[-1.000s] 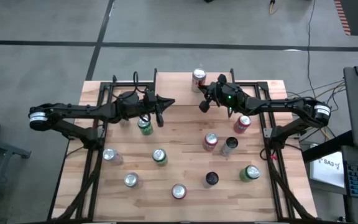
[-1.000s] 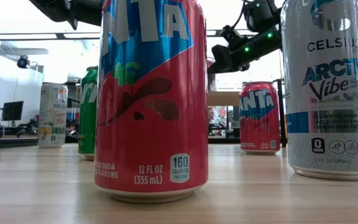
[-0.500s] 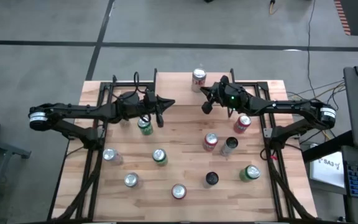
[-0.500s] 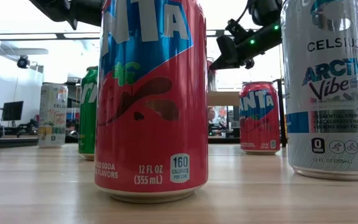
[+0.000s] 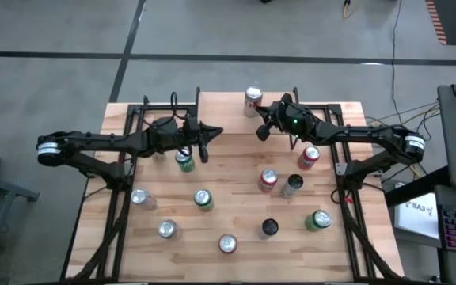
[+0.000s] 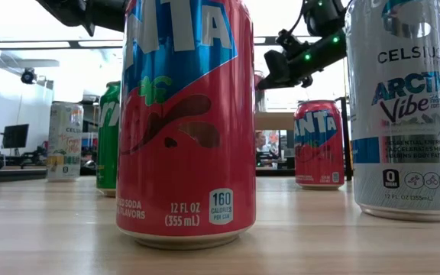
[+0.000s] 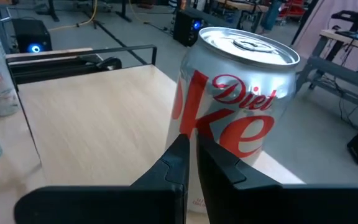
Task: Place canned beverage on shelf
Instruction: Put the top white red soda can on the shelf
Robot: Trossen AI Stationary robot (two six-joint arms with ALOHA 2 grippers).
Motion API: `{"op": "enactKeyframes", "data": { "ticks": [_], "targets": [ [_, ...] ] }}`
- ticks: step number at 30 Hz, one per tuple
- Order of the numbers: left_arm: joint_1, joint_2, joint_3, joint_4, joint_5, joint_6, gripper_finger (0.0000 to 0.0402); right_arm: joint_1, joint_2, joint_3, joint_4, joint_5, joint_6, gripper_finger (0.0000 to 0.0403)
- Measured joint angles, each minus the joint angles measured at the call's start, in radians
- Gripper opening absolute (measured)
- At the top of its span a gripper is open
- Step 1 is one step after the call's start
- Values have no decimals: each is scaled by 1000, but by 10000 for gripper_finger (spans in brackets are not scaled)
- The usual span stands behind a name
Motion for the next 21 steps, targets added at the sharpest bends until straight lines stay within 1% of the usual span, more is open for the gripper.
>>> {"op": "enactKeyframes", "data": {
  "ticks": [8, 15, 21],
  "targets": [
    [-1, 0, 0, 8, 0, -13, 0, -3, 24, 0, 43, 0, -9, 22],
    [-1, 3, 0, 14, 0, -18, 0, -9, 74, 0, 96, 1, -14, 22],
    [-1, 48, 1, 49, 0, -36, 0, -9, 78, 0, 70, 0, 11, 22]
  ]
}}
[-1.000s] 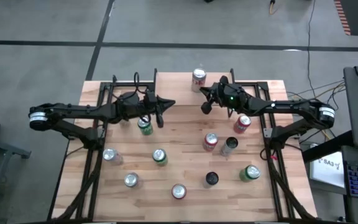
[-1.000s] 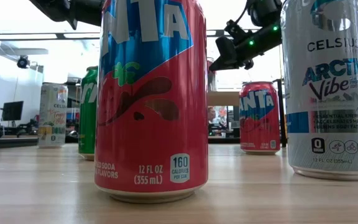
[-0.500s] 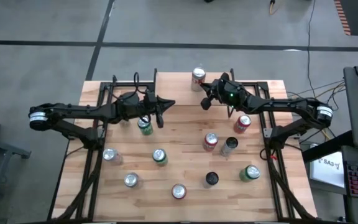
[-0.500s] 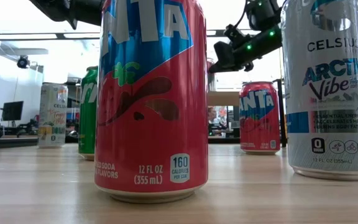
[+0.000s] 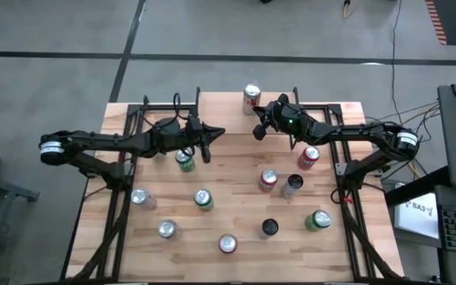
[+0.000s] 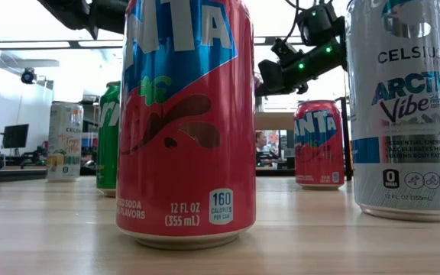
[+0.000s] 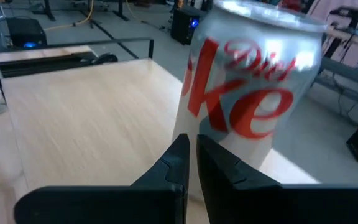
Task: Place canned beverage on shelf
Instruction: Put the top white red soda can on the shelf
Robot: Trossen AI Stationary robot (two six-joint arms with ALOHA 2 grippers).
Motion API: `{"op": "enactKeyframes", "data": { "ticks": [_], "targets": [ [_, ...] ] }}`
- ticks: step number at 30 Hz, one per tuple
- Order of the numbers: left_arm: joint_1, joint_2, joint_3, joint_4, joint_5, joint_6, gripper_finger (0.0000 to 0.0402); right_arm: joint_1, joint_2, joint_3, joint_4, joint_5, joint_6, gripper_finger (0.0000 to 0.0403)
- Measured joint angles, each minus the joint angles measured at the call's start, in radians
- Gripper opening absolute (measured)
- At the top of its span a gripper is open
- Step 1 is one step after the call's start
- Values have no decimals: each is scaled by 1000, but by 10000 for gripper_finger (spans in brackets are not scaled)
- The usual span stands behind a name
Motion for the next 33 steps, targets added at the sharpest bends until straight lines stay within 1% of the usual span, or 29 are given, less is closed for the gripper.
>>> {"op": "enactKeyframes", "data": {
  "ticks": [6, 12, 16, 20, 23, 27, 33],
  "targets": [
    [-1, 74, 0, 73, 0, -34, 0, 50, -61, 0, -70, -4, 17, 22],
    [-1, 154, 0, 220, 0, -34, 0, 95, -160, 0, -196, -2, 17, 22],
    [1, 202, 26, 262, 0, -6, 0, 117, -217, 0, -286, -1, 31, 22],
    [2, 268, 113, 226, -1, 52, 0, 135, -264, 0, -344, -1, 43, 22],
    [11, 320, 201, 132, -1, 115, 0, 147, -299, 0, -384, -1, 43, 22],
    [37, 394, 302, 23, -2, 148, 0, 163, -347, 0, -445, 0, 44, 22],
    [70, 492, 381, 7, -2, 167, 0, 189, -392, -3, -493, -1, 69, 22]
  ]
}}
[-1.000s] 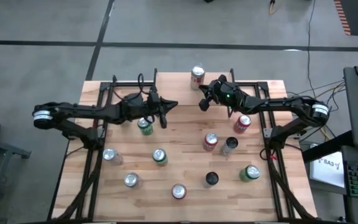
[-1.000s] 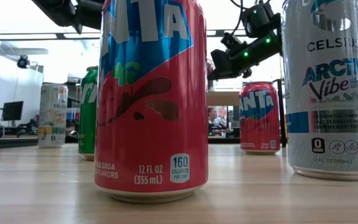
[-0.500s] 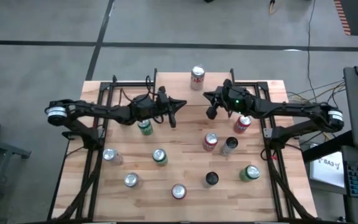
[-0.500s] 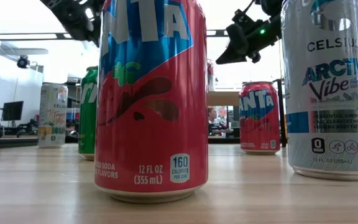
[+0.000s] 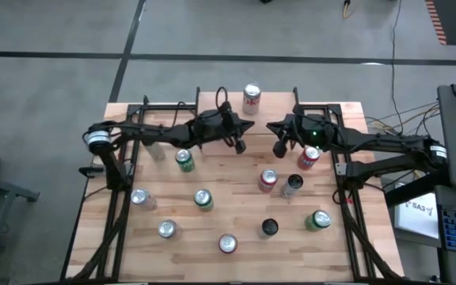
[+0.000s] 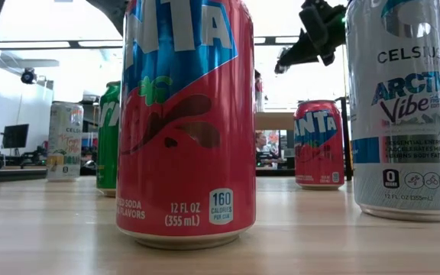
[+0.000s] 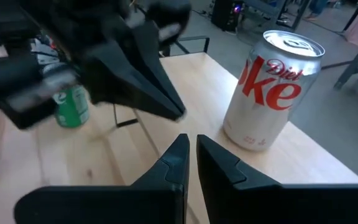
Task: Place canned beverage on shelf
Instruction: Put the top white red soda can on the shelf
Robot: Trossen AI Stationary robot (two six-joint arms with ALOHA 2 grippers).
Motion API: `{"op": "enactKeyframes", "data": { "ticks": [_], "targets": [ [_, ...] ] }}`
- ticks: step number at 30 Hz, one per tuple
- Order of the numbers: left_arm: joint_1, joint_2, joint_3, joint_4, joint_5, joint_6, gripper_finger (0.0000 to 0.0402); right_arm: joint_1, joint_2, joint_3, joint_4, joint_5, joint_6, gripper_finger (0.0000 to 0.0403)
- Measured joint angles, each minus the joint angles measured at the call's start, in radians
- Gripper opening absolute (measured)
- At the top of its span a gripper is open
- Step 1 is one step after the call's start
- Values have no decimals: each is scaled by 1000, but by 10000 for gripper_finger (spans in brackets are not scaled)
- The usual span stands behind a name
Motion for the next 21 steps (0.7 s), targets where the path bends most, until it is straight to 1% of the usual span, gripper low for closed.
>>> {"op": "enactKeyframes", "data": {
  "ticks": [10, 14, 21],
  "targets": [
    [27, 54, 40, 1, -3, 1, 0, 9, 8, -11, 1, 0, -1, 22],
    [42, 73, 54, 5, -49, 2, 0, 9, 14, -11, 3, 0, -2, 22],
    [55, 83, 59, 4, -52, 0, 0, 9, 14, -13, 1, 1, -2, 22]
  ]
}}
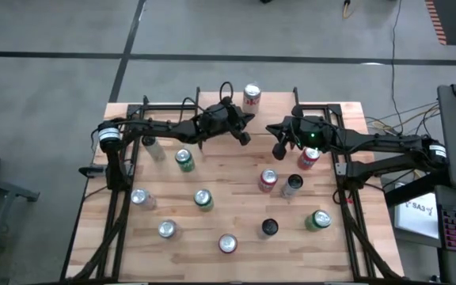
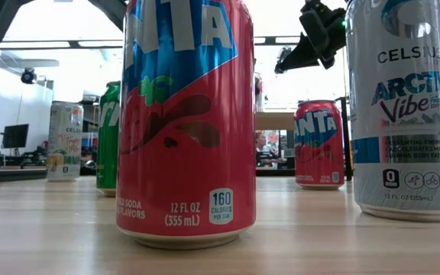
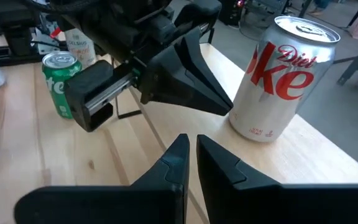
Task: Place canned beverage on shelf
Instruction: Put the top white red soda can on the shelf
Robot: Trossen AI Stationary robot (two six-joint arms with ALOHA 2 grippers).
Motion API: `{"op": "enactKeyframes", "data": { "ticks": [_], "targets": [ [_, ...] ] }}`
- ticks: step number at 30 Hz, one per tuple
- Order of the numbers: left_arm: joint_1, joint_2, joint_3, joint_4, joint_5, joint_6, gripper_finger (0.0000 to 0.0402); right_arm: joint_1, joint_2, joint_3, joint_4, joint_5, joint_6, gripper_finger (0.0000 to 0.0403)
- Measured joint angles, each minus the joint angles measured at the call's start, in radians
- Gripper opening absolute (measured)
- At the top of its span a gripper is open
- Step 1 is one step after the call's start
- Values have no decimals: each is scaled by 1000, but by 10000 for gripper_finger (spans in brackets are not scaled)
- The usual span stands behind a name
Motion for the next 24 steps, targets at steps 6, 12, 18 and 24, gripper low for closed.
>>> {"op": "enactKeyframes", "data": {
  "ticks": [6, 12, 18, 24],
  "targets": [
    [18, 0, 6, 18, -1, 1, 0, 0, 0, -3, 1, 0, -2, 22],
    [36, 0, 6, 23, -3, 1, 0, 0, 0, -14, 5, 0, 1, 22],
    [52, 0, 6, 23, -3, 2, 0, 0, 0, -18, 6, 1, 2, 22],
    [66, 0, 6, 23, -2, 2, 0, -1, 0, -18, 6, 1, 2, 22]
  ]
}}
